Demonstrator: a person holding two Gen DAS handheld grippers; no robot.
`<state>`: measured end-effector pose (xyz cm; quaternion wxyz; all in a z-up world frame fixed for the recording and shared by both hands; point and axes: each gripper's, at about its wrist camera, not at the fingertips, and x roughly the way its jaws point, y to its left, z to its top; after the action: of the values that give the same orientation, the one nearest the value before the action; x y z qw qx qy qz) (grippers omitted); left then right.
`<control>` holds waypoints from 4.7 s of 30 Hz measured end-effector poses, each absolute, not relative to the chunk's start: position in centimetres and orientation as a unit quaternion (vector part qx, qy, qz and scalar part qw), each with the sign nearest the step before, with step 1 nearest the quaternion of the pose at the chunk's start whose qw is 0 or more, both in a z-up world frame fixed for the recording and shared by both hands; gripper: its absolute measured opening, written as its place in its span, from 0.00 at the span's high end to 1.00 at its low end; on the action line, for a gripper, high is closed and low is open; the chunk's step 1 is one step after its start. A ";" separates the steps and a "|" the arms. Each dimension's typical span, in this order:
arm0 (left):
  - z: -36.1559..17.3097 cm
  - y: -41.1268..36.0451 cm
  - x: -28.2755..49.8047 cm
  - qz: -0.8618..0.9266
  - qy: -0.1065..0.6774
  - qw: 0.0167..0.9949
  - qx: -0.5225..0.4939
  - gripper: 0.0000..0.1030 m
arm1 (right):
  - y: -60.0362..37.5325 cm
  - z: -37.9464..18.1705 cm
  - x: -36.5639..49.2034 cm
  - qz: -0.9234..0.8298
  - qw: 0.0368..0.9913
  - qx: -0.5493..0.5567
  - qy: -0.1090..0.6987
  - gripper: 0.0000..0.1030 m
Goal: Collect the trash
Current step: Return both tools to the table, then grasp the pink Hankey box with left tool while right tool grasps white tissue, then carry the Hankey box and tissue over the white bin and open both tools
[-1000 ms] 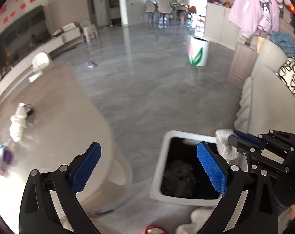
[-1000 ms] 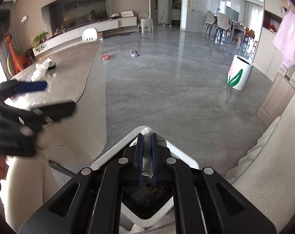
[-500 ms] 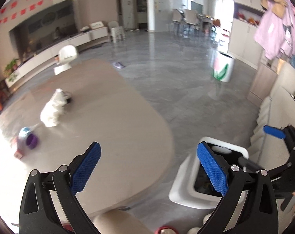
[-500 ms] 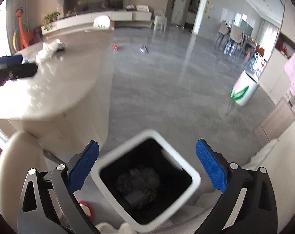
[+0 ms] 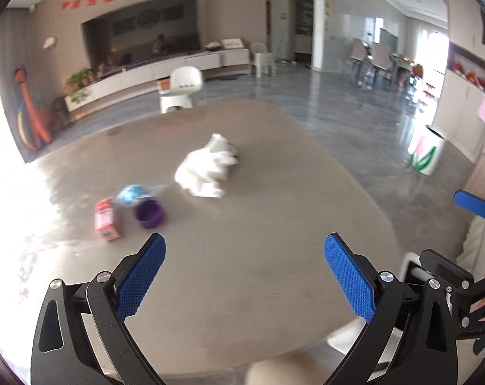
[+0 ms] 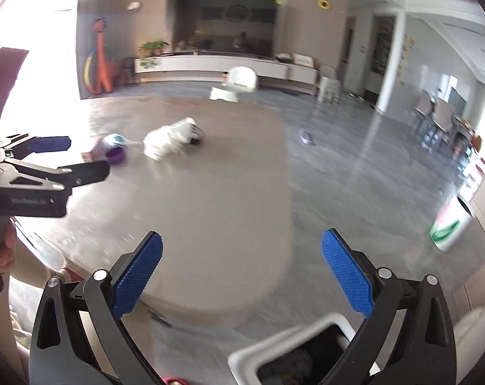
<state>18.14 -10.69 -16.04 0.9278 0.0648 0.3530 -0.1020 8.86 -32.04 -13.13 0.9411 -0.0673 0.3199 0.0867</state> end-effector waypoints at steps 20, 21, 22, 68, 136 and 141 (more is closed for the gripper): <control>-18.1 2.8 24.4 -0.030 0.354 0.935 0.003 0.05 | -19.1 -12.6 18.8 0.140 0.943 -0.086 0.288 0.04; -18.3 3.1 24.8 -0.028 0.353 0.935 0.002 0.05 | -18.8 -12.7 19.2 0.142 0.944 -0.081 0.288 0.04; -18.5 3.5 25.2 -0.025 0.352 0.936 0.000 0.05 | -18.5 -12.7 19.9 0.144 0.943 -0.075 0.290 0.04; -22.7 4.5 30.5 -0.045 0.362 0.931 0.010 0.72 | -13.0 -20.4 34.2 0.085 0.912 -0.097 0.388 0.17; -19.9 -31.3 7.7 -0.363 0.394 0.836 0.118 0.72 | -42.9 -12.7 -4.0 -0.076 0.948 0.051 0.303 0.85; -21.4 -34.5 6.6 -0.387 0.408 0.815 0.136 0.72 | -44.7 -14.1 -5.3 -0.100 0.942 0.067 0.313 0.85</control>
<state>6.60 -34.55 -21.43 0.8154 0.1356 0.4084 -0.3872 -5.26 -44.67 -14.11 0.9420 0.0673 0.3134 -0.0999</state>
